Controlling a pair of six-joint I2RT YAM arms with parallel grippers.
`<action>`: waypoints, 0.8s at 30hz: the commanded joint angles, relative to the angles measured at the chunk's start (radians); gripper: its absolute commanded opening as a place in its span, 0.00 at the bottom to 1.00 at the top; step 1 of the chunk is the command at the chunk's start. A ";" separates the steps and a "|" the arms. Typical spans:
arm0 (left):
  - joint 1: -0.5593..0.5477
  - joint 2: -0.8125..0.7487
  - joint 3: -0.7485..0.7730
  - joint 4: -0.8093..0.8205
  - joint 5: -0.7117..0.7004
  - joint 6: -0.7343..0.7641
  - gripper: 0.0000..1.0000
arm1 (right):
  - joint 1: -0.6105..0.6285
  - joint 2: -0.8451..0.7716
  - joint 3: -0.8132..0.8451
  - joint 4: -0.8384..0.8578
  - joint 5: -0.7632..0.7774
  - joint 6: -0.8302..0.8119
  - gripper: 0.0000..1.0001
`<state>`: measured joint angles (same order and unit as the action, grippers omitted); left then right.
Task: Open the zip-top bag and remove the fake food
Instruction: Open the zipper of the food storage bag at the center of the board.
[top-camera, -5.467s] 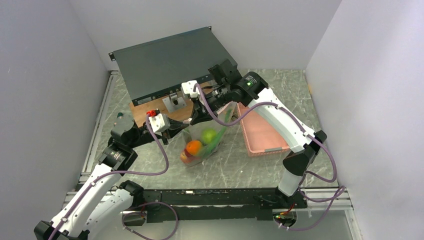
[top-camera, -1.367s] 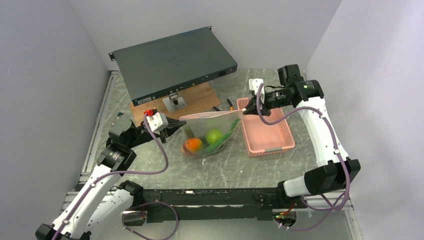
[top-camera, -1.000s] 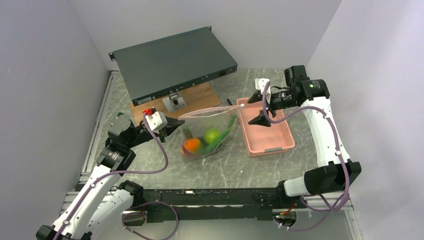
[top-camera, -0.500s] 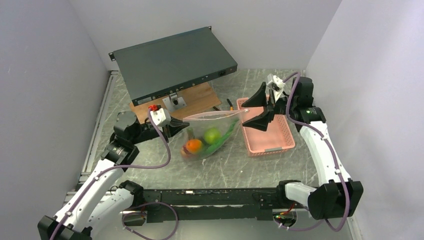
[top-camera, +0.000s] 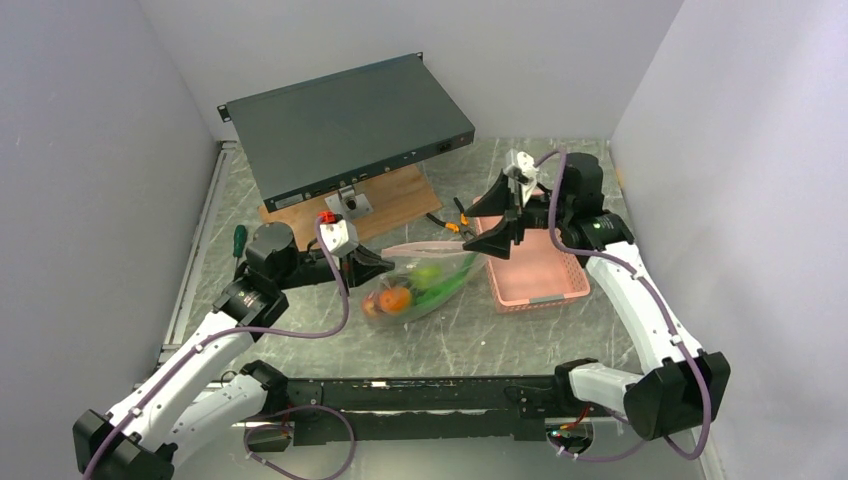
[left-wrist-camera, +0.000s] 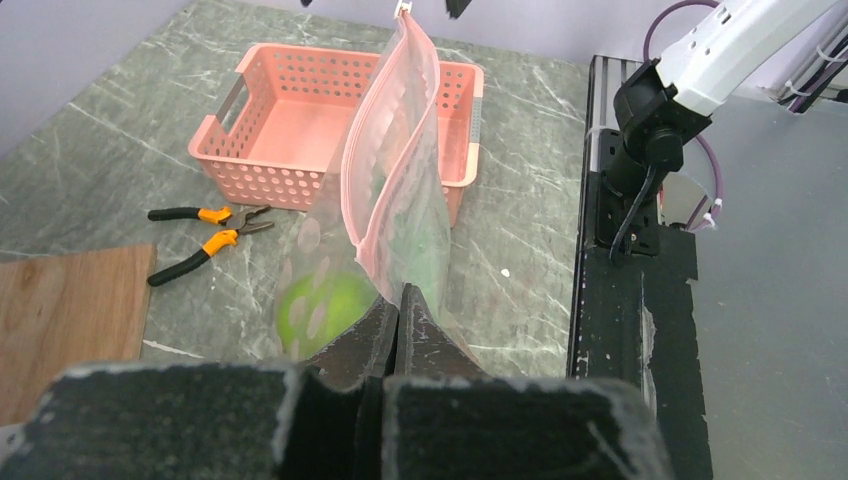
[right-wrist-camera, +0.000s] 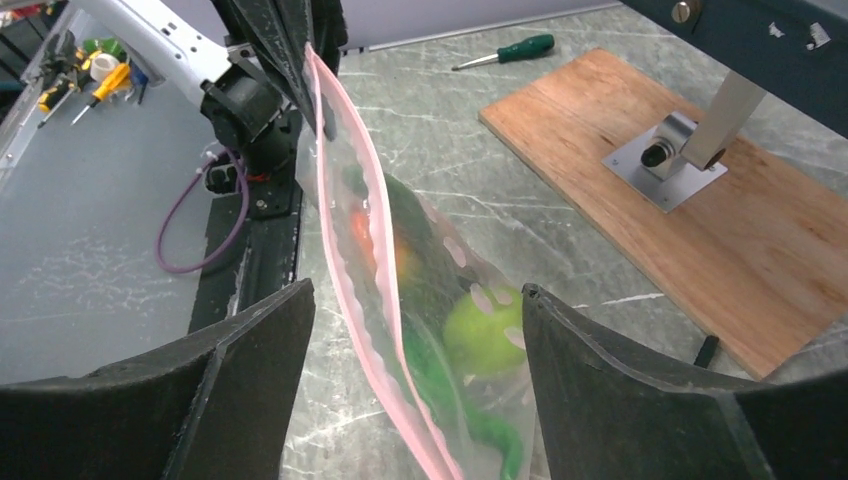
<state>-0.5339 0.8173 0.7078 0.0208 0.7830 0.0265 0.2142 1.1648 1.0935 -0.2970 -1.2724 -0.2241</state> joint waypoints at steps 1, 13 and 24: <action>-0.012 -0.004 0.051 -0.019 -0.016 -0.019 0.00 | 0.047 0.028 0.055 -0.077 0.103 -0.105 0.75; -0.017 -0.025 0.059 -0.065 -0.031 -0.019 0.00 | 0.097 0.079 0.097 -0.211 0.156 -0.242 0.52; -0.019 -0.041 0.077 -0.104 -0.049 -0.019 0.00 | 0.137 0.086 0.147 -0.398 0.023 -0.440 0.31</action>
<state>-0.5495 0.7948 0.7387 -0.0753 0.7437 0.0139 0.3458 1.2667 1.1797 -0.6041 -1.1545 -0.5461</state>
